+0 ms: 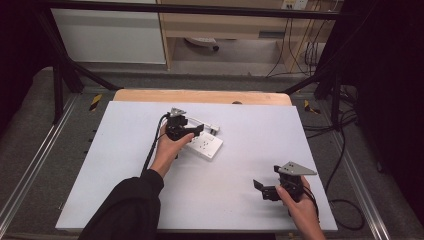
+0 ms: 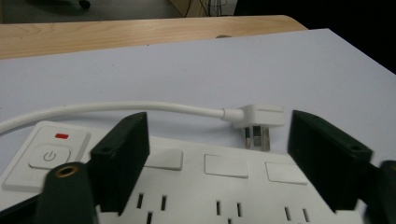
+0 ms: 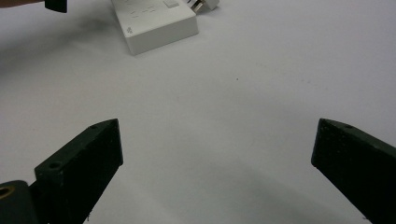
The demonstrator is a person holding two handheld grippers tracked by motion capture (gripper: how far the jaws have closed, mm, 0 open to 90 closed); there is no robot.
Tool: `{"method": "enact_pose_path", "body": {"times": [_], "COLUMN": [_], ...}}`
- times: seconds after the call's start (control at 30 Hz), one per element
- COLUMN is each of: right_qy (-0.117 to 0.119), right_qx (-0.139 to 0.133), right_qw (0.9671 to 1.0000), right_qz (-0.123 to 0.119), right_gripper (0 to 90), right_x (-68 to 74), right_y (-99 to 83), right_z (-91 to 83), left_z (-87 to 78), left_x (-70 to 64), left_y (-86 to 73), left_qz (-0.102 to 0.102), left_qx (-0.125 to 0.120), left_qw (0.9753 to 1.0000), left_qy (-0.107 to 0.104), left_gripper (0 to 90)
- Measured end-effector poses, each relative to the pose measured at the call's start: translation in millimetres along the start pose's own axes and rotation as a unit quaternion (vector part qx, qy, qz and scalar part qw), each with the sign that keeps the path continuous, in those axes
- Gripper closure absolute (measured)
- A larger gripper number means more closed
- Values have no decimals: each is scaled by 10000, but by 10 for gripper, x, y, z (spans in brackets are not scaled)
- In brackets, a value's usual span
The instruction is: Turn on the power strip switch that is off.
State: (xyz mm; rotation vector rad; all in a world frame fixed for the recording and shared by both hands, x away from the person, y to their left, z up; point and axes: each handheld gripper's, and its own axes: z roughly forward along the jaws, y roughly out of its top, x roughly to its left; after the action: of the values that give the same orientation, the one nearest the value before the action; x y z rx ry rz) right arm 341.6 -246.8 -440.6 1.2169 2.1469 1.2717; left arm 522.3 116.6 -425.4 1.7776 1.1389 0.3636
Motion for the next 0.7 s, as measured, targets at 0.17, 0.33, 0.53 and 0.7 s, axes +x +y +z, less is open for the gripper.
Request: {"method": "enact_pose_path", "body": {"times": [0.17,0.33,0.53,0.7], "right_qy": [0,7,-2,3], "right_qx": [-1,5,-8,-8], "right_qw": [10000,10000,10000,10000], "right_qz": [-3,-1,-1,17], "right_gripper": [25,25,25,25], "right_x": [1,7,4,8], "right_y": [0,2,3,4], "right_z": [1,2,-1,0], "left_z": [-49,-112,-217,-274], "left_x": [13,16,34,21], "left_y": [13,35,65,70], "left_qz": [-22,9,-5,32], "left_qx": [105,174,287,401], "left_qw": [9999,9998,9995,9992], "left_qy": [-7,74,87,4], "left_gripper": [82,84,93,96]}}
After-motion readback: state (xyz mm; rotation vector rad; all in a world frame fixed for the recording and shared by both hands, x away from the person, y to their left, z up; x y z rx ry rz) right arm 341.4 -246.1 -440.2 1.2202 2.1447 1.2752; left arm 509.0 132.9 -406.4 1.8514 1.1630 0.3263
